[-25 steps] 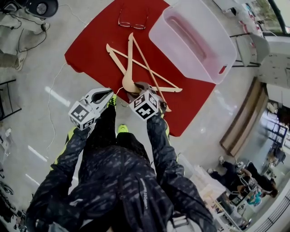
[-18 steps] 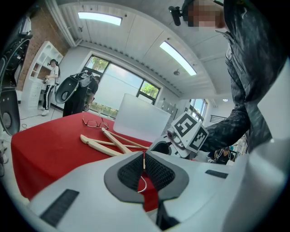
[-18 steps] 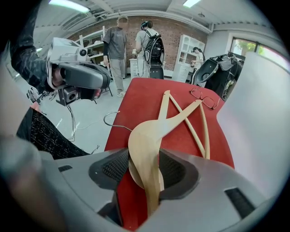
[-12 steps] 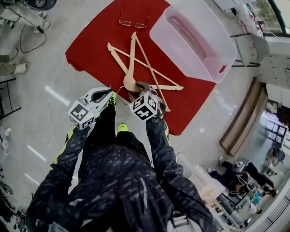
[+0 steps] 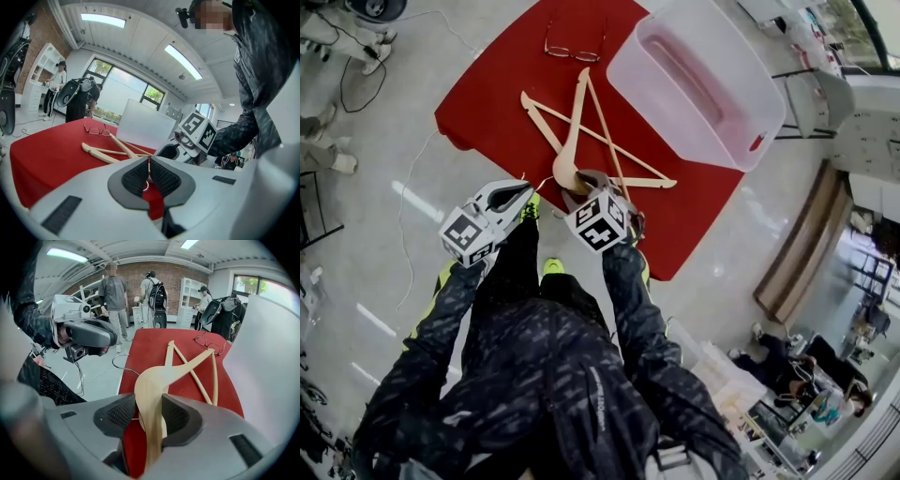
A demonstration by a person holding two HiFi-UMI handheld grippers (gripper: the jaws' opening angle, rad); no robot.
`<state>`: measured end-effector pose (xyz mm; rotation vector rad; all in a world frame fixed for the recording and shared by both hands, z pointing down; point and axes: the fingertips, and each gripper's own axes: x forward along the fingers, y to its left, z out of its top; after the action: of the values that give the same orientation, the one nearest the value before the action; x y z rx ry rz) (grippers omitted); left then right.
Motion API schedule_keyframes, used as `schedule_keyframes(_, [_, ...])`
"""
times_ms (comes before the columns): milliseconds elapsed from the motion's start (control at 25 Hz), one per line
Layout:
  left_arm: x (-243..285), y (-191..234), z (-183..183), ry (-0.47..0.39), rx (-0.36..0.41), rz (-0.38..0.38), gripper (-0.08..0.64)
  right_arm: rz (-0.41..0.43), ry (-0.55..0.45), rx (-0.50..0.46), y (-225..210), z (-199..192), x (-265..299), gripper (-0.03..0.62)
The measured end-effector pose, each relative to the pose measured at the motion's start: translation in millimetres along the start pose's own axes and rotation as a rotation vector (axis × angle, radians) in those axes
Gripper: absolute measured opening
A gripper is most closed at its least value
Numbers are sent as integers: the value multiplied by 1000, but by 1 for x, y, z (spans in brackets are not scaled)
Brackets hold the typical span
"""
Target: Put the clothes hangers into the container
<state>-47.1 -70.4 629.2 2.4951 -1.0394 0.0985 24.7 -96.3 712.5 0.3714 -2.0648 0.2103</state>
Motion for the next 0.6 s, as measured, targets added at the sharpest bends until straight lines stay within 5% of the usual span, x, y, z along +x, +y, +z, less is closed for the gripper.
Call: schedule_keyframes(600, [-25, -4, 27, -5, 39, 21, 12, -43, -27, -59, 6, 40, -56, 182])
